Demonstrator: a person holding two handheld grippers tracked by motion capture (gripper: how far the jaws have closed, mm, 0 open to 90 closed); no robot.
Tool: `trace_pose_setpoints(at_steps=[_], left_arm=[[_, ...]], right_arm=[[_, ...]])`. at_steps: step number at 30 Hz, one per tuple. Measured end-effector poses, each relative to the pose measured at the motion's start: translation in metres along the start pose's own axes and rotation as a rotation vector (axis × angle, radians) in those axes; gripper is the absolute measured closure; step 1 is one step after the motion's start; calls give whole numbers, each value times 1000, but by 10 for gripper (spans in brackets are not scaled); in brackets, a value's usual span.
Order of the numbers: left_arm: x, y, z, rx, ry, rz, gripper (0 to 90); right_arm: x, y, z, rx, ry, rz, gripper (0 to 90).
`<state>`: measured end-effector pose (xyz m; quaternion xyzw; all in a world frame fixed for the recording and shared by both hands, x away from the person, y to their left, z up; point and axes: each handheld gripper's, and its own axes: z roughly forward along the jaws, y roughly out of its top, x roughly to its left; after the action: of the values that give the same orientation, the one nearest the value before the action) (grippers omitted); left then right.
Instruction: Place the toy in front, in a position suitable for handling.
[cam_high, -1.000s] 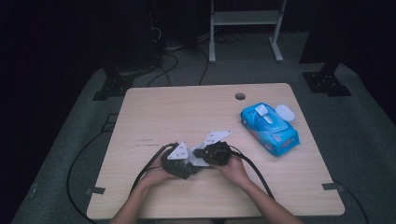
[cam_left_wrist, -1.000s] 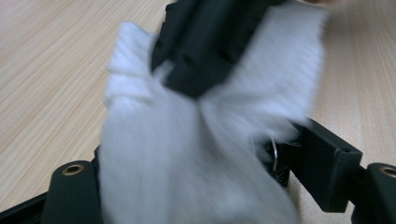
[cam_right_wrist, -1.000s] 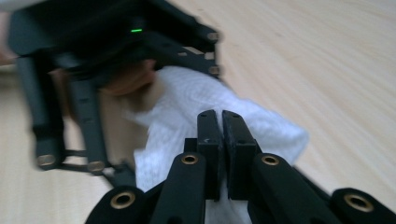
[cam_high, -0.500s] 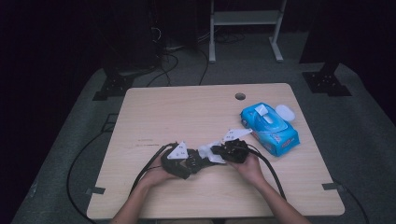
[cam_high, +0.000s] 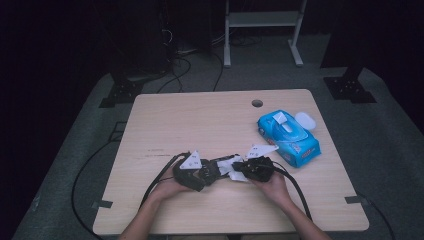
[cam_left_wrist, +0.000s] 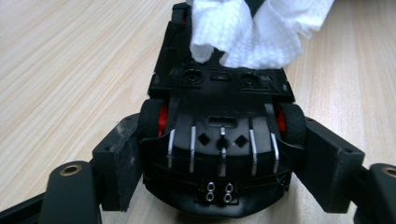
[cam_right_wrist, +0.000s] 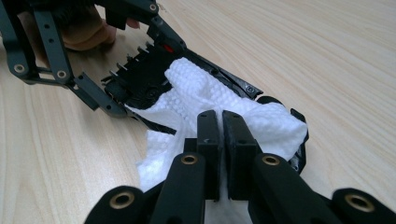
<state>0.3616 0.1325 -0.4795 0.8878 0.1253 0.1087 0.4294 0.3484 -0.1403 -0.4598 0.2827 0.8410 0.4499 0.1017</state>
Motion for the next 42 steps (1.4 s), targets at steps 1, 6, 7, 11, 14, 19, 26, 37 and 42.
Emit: trace_pose_setpoints(at_steps=[1,6,7,11,14,19,26,37,42], left_arm=[[1,0,-1,-1,-6,-12,229],[5,0,-4,-12,-24,-57,193],[5,0,-5,-19,-28,-67,189],[8,1,-12,-63,-46,-108,174],[10,2,-14,-77,-53,-130,169],[14,2,-14,-94,-73,-171,169],[18,3,-14,-108,-64,-216,187],[22,-2,-6,-74,-121,-304,188],[22,0,-4,-55,-125,-321,221]], right_arm=[[0,-1,0,0,0,2,858],[0,-4,-1,0,0,-8,857],[0,-4,-1,-1,2,-9,857],[1,-5,-1,-2,4,-16,857],[1,-5,-1,2,1,-26,857],[2,-5,-1,4,1,-33,857],[3,-6,-1,8,6,-56,856],[4,-7,-1,1,9,-61,857],[6,-8,-1,-2,3,-76,857]])
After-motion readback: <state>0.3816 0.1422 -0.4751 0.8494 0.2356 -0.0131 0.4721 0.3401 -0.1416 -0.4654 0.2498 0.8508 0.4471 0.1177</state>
